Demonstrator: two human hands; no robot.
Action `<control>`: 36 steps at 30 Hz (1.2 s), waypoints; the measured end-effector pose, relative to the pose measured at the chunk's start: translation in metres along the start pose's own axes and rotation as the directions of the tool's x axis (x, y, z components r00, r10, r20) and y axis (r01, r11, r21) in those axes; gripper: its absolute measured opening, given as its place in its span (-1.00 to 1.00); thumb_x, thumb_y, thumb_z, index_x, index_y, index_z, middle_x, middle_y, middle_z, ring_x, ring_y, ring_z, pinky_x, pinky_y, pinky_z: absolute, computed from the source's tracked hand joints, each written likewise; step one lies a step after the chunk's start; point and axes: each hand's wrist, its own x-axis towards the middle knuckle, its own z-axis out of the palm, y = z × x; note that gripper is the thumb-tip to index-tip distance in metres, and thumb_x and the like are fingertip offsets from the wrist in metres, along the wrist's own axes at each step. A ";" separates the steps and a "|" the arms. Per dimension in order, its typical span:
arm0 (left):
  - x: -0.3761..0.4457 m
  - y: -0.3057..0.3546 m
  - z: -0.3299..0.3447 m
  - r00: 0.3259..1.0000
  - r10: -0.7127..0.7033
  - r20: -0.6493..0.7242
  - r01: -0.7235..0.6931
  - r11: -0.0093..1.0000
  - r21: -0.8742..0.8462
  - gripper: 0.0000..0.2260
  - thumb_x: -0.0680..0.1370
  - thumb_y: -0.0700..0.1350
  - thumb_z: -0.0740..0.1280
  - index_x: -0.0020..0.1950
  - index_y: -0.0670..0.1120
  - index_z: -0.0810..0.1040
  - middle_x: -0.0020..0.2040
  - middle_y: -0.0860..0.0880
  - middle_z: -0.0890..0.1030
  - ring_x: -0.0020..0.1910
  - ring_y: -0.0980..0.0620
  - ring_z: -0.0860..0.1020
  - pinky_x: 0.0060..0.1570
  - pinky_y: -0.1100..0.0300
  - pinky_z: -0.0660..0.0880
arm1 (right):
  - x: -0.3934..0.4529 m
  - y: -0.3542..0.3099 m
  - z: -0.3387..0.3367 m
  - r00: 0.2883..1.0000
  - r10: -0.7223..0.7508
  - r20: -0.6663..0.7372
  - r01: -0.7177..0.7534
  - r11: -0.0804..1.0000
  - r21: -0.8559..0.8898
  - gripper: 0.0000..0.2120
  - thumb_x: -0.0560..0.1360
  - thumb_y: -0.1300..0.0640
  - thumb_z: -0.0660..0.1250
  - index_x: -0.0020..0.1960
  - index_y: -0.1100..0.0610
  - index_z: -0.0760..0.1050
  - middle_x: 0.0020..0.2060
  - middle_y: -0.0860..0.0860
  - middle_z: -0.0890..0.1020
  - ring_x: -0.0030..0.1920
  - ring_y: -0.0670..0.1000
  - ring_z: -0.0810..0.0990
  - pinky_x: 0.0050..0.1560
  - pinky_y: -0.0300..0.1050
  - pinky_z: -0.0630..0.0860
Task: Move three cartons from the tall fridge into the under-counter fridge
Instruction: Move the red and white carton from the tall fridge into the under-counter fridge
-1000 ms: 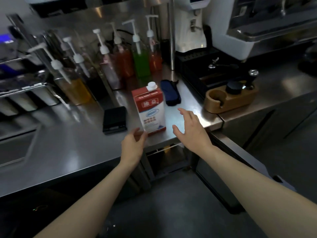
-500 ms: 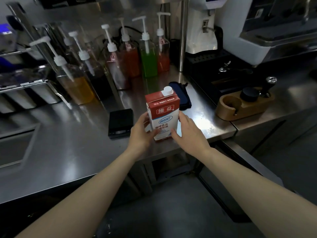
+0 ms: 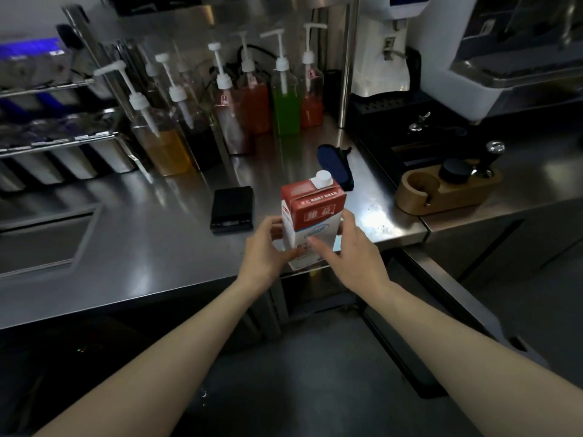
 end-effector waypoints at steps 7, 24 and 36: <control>-0.055 0.007 0.033 0.998 -0.024 0.051 0.024 1.000 -0.010 -0.46 0.33 0.03 0.66 0.14 0.07 0.41 0.10 0.19 0.57 0.09 0.23 0.57 -0.06 0.36 0.52 | -0.056 -0.005 -0.021 0.988 0.144 -0.054 -0.133 0.976 0.174 -0.03 0.24 -0.57 0.40 0.43 -0.12 0.11 0.25 -0.06 0.58 0.20 -0.01 0.61 0.12 0.08 0.62; -0.079 -0.060 0.118 0.945 -0.130 0.300 0.141 0.990 -0.014 -0.15 0.32 -0.10 0.69 0.50 0.07 0.33 0.23 0.19 0.54 0.18 0.24 0.56 0.06 0.40 0.54 | -0.096 0.111 0.001 0.943 0.260 0.208 -0.308 0.918 0.249 0.05 0.14 -0.55 0.51 0.45 -0.27 0.07 0.32 -0.21 0.48 0.32 -0.14 0.51 0.27 -0.02 0.56; -0.001 -0.138 0.147 0.740 -0.155 0.655 0.035 0.981 0.193 0.08 0.35 -0.16 0.66 0.67 0.09 0.04 0.49 0.12 0.37 0.42 0.19 0.33 0.38 0.21 0.31 | -0.098 0.202 0.074 0.873 0.266 0.409 -0.353 0.923 0.155 -0.12 0.29 -0.28 0.57 0.42 -0.20 0.13 0.21 -0.15 0.58 0.21 -0.09 0.61 0.21 0.10 0.60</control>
